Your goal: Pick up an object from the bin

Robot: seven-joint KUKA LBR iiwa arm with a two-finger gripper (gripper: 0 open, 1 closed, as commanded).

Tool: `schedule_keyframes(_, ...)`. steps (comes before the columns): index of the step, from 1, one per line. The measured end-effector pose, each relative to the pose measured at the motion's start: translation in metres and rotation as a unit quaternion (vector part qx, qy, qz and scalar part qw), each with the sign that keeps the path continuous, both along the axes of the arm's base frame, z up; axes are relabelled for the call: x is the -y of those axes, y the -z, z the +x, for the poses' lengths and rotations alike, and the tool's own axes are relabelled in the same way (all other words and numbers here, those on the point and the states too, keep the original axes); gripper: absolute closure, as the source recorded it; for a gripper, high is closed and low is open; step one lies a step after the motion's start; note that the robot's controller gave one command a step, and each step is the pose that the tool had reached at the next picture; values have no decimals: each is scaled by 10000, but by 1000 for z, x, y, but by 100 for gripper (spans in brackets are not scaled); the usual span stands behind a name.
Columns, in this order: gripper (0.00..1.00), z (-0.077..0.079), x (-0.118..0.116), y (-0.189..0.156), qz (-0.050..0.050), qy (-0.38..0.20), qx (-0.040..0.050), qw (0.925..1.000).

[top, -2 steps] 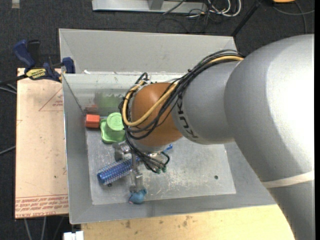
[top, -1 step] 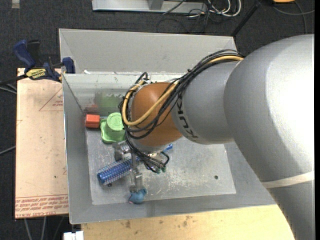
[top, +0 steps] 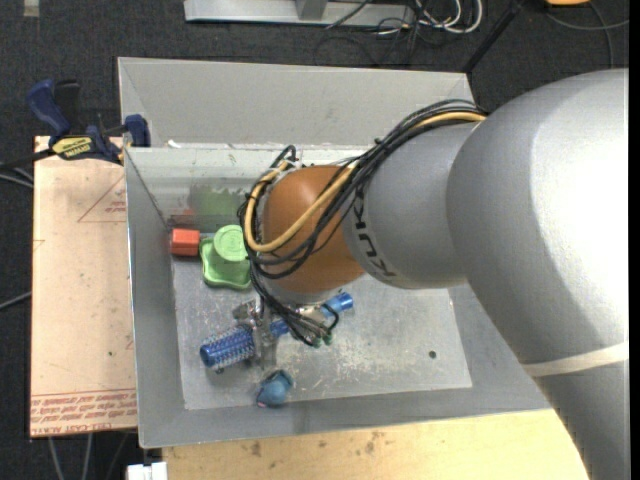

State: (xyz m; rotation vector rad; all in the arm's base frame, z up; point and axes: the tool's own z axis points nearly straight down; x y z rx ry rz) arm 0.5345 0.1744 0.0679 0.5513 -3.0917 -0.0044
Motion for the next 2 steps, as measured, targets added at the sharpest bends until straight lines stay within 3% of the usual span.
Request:
schedule_keyframes(1,100,1,0,-34,0,10,24,10000)
schedule_keyframes(2,100,1,0,-46,-2,21,16,10000)
